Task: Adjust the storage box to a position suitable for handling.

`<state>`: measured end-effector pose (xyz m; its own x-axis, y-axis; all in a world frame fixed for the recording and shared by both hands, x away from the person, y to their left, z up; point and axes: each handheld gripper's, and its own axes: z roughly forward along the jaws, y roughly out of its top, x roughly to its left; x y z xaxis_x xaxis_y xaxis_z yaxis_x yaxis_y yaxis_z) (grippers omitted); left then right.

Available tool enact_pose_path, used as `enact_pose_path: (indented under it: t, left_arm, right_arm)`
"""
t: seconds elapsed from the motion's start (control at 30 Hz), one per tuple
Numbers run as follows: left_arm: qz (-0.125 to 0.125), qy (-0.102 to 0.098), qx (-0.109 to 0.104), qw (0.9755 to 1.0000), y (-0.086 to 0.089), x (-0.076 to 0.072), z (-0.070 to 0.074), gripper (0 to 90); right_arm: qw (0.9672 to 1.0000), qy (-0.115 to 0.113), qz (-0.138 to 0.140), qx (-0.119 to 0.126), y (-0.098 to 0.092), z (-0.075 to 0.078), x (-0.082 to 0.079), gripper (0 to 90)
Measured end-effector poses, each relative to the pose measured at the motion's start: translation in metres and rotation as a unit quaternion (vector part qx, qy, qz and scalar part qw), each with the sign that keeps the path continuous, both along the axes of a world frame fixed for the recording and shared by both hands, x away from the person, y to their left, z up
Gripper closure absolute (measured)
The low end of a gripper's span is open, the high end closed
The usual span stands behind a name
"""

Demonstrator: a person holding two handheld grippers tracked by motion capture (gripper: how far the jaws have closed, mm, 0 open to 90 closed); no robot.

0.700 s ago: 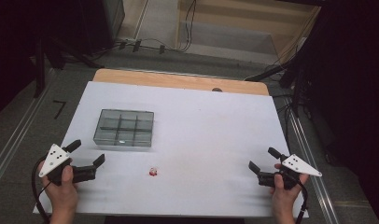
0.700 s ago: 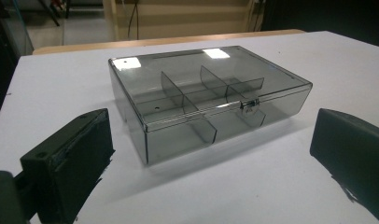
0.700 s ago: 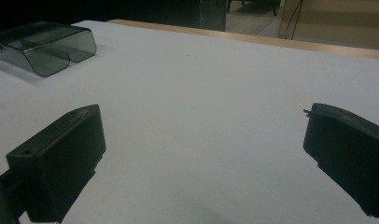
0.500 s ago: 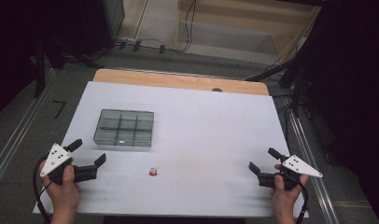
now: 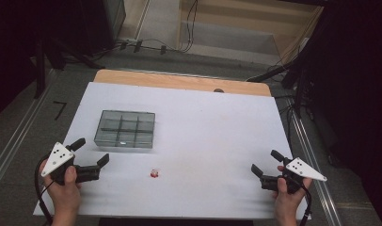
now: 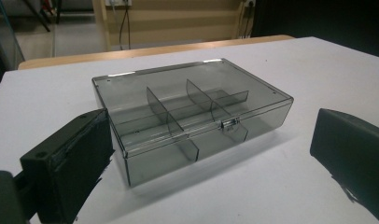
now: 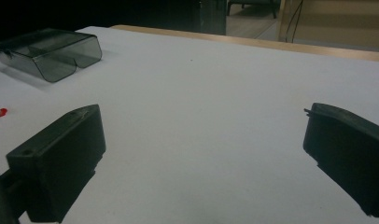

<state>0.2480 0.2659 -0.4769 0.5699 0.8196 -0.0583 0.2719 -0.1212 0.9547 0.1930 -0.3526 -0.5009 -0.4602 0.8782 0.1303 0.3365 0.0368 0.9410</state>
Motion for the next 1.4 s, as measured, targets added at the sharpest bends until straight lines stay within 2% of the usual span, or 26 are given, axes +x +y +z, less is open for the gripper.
enact_pose_path:
  t: [0.07, 0.1, 0.23, 0.43, 0.97, 1.1, 1.27, 1.37, 1.4]
  left_arm:
    - [-0.002, 0.002, -0.001, 1.0000, -0.001, 0.001, 0.002, 0.0]
    - [0.000, 0.002, 0.006, 1.0000, -0.002, 0.002, 0.004, 0.0]
    - [0.000, 0.004, 0.013, 0.9999, -0.005, 0.003, 0.011, 0.0]
    - [-0.007, 0.004, 0.009, 0.9999, -0.007, 0.007, 0.020, 0.0]
    - [0.005, 0.018, 0.011, 0.9998, -0.016, 0.039, 0.033, 1.4]
    - [0.020, 0.025, 0.026, 0.9992, -0.016, 0.052, 0.034, 2.9]
    - [0.035, 0.037, 0.022, 0.9985, -0.014, 0.065, 0.033, 5.1]
    - [0.053, 0.040, 0.019, 0.9976, -0.010, 0.075, 0.031, 5.7]
    - [0.061, 0.042, 0.017, 0.9971, -0.008, 0.077, 0.029, 8.5]
  right_arm:
    - [0.9999, 0.007, 0.010, 0.005, 0.000, -0.001, 0.001, 0.0]
    - [0.9998, 0.007, 0.015, 0.006, -0.001, -0.002, 0.001, 0.0]
    - [0.9998, 0.005, 0.017, 0.003, 0.001, -0.002, 0.001, 0.0]
    - [0.9999, 0.003, 0.012, -0.009, 0.004, -0.001, 0.001, 0.0]
    - [0.9998, 0.006, 0.017, -0.006, 0.004, -0.003, 0.000, 0.0]
    - [0.9998, 0.007, 0.016, -0.006, 0.004, -0.004, 0.000, 0.0]
    - [0.9998, 0.010, 0.016, -0.007, 0.004, -0.006, 0.002, 0.0]
    - [0.9998, 0.012, 0.015, -0.007, 0.004, -0.006, 0.002, 0.0]
    - [0.9998, 0.012, 0.014, -0.008, 0.003, -0.006, 0.002, 0.0]
